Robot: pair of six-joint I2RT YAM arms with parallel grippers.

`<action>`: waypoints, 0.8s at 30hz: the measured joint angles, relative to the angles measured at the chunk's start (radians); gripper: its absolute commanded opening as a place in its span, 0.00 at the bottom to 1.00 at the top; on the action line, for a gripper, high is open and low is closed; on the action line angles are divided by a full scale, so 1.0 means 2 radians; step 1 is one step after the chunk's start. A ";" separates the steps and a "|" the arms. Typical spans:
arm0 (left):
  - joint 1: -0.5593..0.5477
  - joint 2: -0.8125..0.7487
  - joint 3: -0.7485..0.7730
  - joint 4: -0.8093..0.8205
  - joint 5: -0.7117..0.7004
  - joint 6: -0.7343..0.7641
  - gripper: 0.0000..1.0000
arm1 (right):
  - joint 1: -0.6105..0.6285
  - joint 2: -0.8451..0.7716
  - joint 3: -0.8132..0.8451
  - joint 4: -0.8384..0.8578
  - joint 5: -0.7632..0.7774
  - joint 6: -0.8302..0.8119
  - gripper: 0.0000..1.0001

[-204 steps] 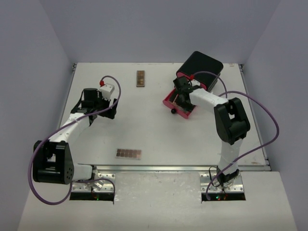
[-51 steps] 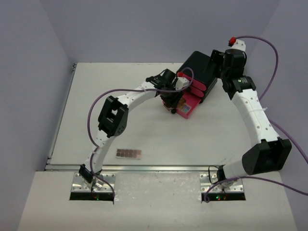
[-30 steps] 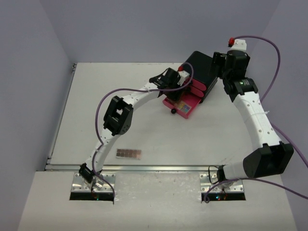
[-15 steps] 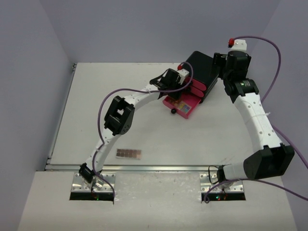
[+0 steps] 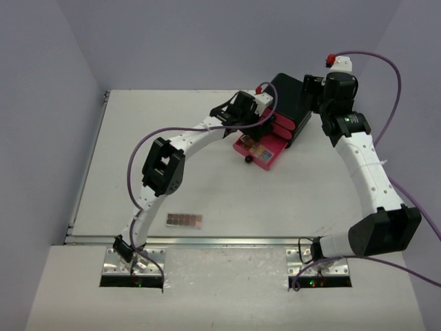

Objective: Organize the makeup

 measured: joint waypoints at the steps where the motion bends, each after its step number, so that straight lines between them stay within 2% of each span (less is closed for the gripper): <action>1: 0.000 -0.011 0.000 -0.005 0.009 0.007 0.98 | 0.000 0.004 0.002 -0.001 -0.008 0.004 0.97; 6: 0.001 -0.113 -0.044 -0.058 0.085 0.092 0.97 | 0.000 0.035 0.016 -0.013 -0.045 0.032 0.97; 10: 0.016 -0.244 -0.123 -0.132 0.158 0.213 0.99 | 0.000 0.049 0.016 -0.024 -0.070 0.054 0.96; 13: 0.048 -0.330 -0.178 -0.204 0.191 0.307 1.00 | 0.000 0.052 0.016 -0.028 -0.086 0.066 0.96; 15: 0.079 -0.369 -0.217 -0.251 0.190 0.366 1.00 | 0.000 0.052 0.015 -0.026 -0.095 0.073 0.95; 18: 0.113 -0.424 -0.331 -0.294 0.149 0.452 1.00 | 0.000 0.050 0.004 -0.025 -0.101 0.084 0.94; 21: 0.113 -0.473 -0.461 -0.337 0.117 0.518 1.00 | 0.000 0.050 -0.007 -0.030 -0.108 0.093 0.94; 24: 0.103 -0.520 -0.547 -0.352 0.104 0.553 1.00 | 0.000 0.049 -0.012 -0.038 -0.112 0.097 0.94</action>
